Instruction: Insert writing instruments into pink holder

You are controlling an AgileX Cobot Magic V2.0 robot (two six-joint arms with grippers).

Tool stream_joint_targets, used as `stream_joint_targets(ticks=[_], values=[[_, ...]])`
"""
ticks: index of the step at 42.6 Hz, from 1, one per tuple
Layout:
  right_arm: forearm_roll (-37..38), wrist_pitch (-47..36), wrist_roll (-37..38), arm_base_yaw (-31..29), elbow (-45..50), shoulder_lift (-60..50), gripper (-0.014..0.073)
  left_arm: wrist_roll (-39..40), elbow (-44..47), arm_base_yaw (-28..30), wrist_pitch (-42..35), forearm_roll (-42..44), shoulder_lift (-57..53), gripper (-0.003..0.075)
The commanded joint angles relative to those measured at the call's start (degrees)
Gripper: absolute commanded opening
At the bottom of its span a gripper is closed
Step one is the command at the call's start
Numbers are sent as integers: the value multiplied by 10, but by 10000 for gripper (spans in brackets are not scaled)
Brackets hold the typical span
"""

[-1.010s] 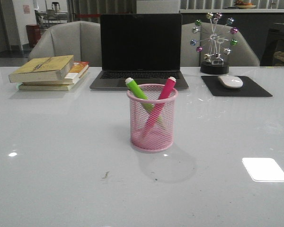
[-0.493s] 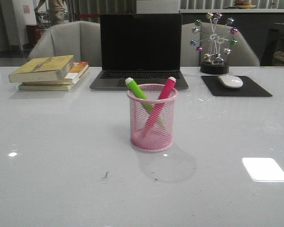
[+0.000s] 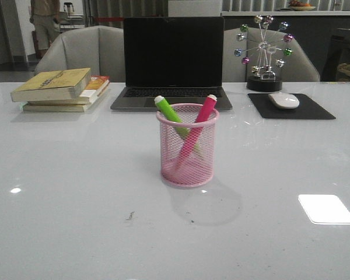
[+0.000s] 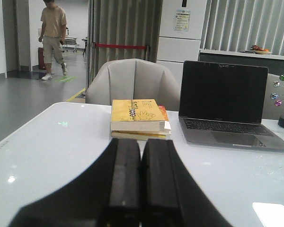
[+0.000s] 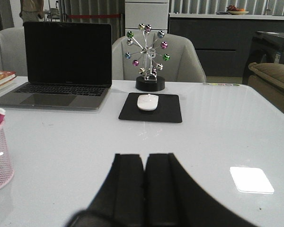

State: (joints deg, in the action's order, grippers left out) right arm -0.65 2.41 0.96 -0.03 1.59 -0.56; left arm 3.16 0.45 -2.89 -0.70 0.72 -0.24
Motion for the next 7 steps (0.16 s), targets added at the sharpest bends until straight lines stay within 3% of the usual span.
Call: stream_joint_targets(ticks=[1,7], values=[[0,-45,-1,-4,-7,-13,58,0,0,-1,-50,0,-10,93],[0,-45,-1,-4,-7,-13,58,0,0,-1,-50,0,-10,93]])
